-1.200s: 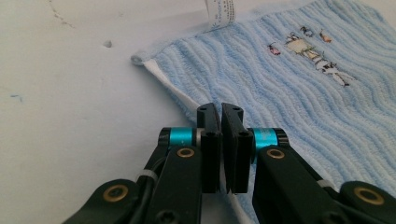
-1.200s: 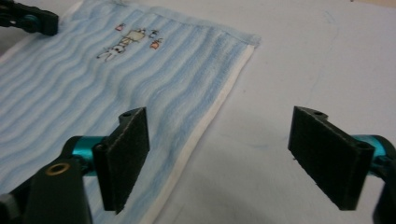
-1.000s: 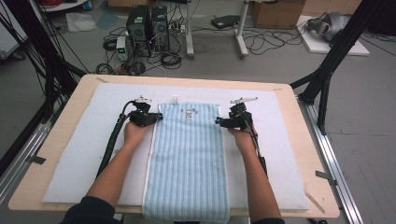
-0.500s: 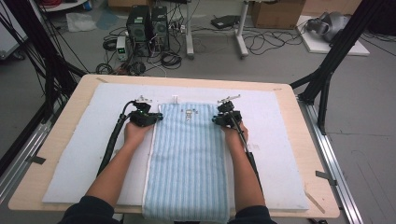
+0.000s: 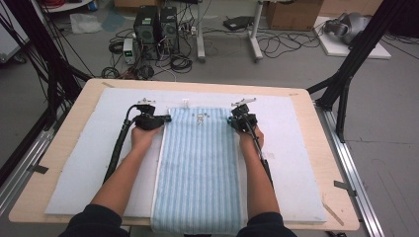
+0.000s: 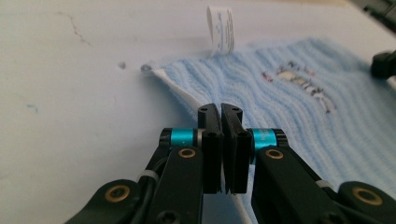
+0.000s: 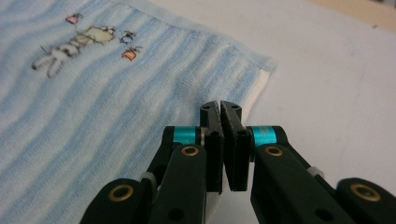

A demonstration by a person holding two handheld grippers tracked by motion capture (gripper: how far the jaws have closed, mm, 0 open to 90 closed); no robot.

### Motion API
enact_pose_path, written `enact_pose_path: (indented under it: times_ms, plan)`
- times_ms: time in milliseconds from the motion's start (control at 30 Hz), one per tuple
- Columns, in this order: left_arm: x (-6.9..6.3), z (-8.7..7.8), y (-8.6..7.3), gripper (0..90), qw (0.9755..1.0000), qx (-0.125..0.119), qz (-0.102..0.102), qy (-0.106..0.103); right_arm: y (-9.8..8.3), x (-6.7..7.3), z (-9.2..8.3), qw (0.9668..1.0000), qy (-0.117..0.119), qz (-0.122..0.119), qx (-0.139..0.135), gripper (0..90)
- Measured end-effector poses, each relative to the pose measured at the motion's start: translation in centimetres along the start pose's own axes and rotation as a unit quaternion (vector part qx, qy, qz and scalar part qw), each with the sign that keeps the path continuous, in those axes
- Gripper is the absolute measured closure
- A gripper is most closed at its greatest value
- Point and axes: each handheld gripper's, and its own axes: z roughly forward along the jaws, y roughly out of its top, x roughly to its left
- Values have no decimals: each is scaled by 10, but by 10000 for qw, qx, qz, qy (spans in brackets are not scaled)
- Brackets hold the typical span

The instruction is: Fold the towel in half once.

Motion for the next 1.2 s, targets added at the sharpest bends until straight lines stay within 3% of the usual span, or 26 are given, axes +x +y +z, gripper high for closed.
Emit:
enact_pose_path:
  times_ms: [133, 267, 367, 533, 667, 733, 933, 1200]
  plan:
    - [0, -2, 9, 867, 9999, -115, -29, -57, 5, -6, -3, 9988, 79, 356, -324, 879]
    - [4, -7, 8, 867, 9996, -28, -78, -257, 5, -8, -7, 9980, 260, 441, -376, 879]
    - [1, -15, 9, 867, 9991, -158, -9, -402, 4, -8, -14, 9965, 411, 539, -481, 879]
    - [-3, -31, 7, 866, 9977, -363, 17, -577, 1, -6, -28, 9949, 608, 492, -636, 879]
    - [-7, -41, 4, 864, 9973, -233, 144, -681, -4, -2, -39, 9936, 761, 465, -687, 879]
    - [-12, -50, -1, 864, 9962, -365, 193, -764, -8, 1, -45, 9937, 780, 354, -717, 879]
    - [-22, -67, -18, 864, 9949, -278, 314, -917, -29, 8, -67, 9918, 925, 319, -824, 879]
    - [-38, -91, -39, 860, 9916, -379, 423, -1162, -52, 20, -94, 9895, 1050, 281, -950, 877]
